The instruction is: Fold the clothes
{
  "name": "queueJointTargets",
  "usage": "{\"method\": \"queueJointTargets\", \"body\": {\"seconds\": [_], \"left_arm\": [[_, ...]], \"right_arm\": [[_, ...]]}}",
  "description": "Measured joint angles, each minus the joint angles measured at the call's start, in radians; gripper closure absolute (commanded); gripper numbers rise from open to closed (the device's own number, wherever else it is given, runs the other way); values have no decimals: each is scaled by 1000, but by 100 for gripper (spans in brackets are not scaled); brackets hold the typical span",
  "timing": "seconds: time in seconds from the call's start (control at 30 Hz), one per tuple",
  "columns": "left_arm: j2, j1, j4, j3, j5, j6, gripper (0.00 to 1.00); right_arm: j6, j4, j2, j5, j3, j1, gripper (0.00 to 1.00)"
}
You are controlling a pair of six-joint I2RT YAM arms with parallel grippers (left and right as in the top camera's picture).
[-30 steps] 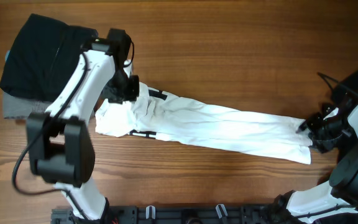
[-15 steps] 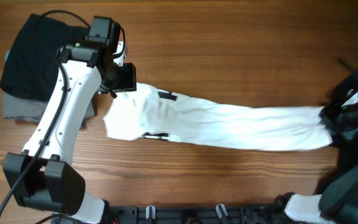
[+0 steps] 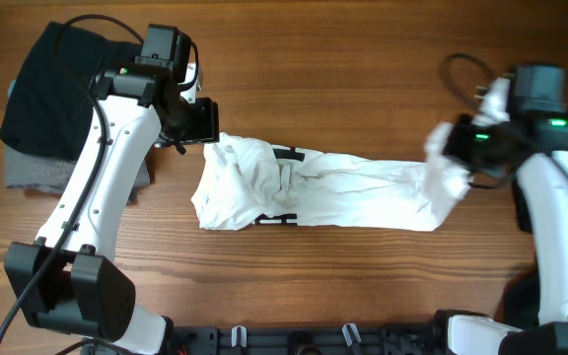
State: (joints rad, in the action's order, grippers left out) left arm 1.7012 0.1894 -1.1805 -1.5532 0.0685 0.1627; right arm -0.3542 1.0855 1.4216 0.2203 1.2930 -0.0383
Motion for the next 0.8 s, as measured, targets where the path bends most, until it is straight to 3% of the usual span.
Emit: {"method": "queueJointTargets", "body": {"seconds": [0.13, 0.3, 0.47, 0.5, 0.57, 0.6, 0.63, 0.7, 0.8], "left_arm": [[0, 0, 0, 0, 1, 0, 32], [0, 0, 0, 0, 1, 0, 27], [0, 0, 0, 0, 1, 0, 25], [0, 0, 0, 0, 1, 0, 24], [0, 0, -1, 0, 3, 0, 24], [0, 0, -1, 0, 4, 0, 23], [0, 0, -1, 0, 4, 0, 20], [0, 0, -2, 0, 3, 1, 11], [0, -5, -19, 0, 3, 1, 10]], "right_arm": [[-95, -75, 13, 8, 0, 243, 95], [-174, -167, 122, -2, 0, 426, 91], [-216, -199, 271, -7, 0, 511, 90], [-223, -197, 299, -8, 0, 521, 81], [-231, -201, 329, -8, 0, 533, 51], [-237, -202, 331, -8, 0, 535, 30], [-236, -201, 332, -8, 0, 535, 21], [-234, -199, 331, -8, 0, 535, 21], [-225, -192, 325, -8, 0, 529, 22]]}}
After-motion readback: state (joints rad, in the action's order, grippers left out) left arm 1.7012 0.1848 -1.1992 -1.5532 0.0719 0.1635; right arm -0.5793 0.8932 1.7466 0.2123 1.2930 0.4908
